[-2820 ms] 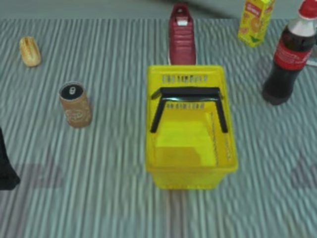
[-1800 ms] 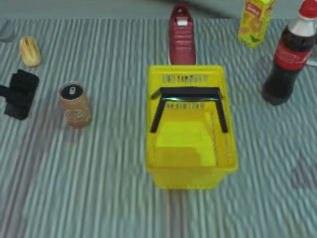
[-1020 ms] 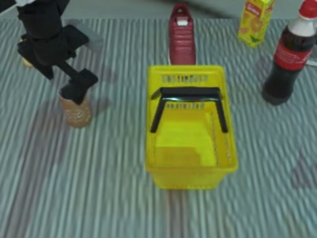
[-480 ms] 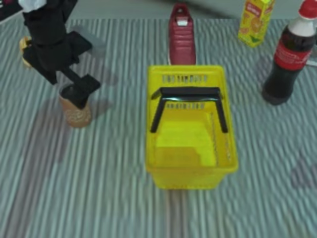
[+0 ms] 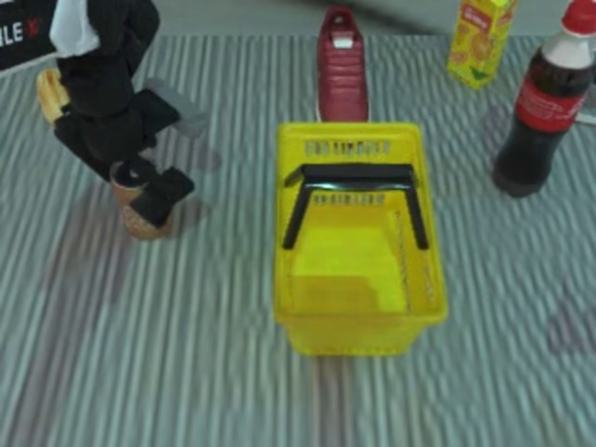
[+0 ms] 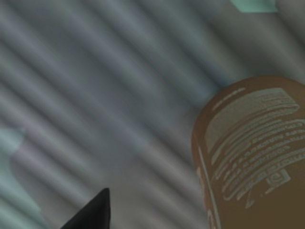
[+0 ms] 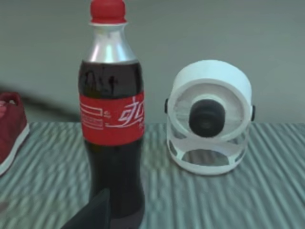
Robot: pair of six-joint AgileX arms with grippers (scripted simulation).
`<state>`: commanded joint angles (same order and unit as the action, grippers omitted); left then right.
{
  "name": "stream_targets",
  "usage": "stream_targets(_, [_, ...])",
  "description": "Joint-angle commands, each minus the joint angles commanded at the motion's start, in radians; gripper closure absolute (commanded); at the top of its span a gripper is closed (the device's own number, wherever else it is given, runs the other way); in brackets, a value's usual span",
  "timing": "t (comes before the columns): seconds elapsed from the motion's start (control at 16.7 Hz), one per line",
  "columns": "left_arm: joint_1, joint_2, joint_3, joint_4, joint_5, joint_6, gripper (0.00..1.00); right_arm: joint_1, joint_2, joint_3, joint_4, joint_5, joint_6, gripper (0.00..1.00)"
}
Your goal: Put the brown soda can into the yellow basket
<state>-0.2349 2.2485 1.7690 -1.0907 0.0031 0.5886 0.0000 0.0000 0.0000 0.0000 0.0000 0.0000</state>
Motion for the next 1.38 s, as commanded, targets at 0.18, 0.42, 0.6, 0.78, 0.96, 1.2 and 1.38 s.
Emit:
stream_targets(0.18, [0.000, 0.000, 0.000, 0.000, 0.000, 0.000, 0.15, 0.000, 0.000, 0.000, 0.000, 0.000, 0.000, 0.00])
stream_targets(0.42, [0.000, 0.000, 0.000, 0.000, 0.000, 0.000, 0.45, 0.000, 0.000, 0.000, 0.000, 0.000, 0.000, 0.00])
stream_targets(0.6, [0.000, 0.000, 0.000, 0.000, 0.000, 0.000, 0.68, 0.000, 0.000, 0.000, 0.000, 0.000, 0.000, 0.00])
stream_targets(0.78, [0.000, 0.000, 0.000, 0.000, 0.000, 0.000, 0.90, 0.000, 0.000, 0.000, 0.000, 0.000, 0.000, 0.00])
stream_targets(0.96, [0.000, 0.000, 0.000, 0.000, 0.000, 0.000, 1.00, 0.000, 0.000, 0.000, 0.000, 0.000, 0.000, 0.00])
stream_targets(1.2, [0.000, 0.000, 0.000, 0.000, 0.000, 0.000, 1.00, 0.000, 0.000, 0.000, 0.000, 0.000, 0.000, 0.00])
stream_targets(1.38, [0.001, -0.002, -0.001, 0.000, 0.000, 0.001, 1.00, 0.000, 0.000, 0.000, 0.000, 0.000, 0.000, 0.00])
